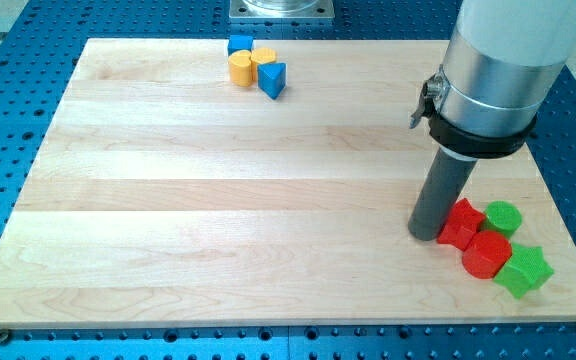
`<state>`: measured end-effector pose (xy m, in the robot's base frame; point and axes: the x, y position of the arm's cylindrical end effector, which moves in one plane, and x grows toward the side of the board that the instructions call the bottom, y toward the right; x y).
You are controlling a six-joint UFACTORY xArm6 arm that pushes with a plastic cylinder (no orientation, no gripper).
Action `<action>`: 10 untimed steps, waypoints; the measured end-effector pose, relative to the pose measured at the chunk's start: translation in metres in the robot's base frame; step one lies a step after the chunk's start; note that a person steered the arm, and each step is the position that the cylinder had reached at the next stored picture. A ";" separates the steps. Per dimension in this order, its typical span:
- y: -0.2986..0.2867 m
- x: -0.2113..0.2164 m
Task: Keep arm at center right
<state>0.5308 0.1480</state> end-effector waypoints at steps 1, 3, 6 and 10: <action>0.000 0.000; 0.002 0.001; 0.009 -0.039; 0.014 -0.088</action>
<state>0.4428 0.1616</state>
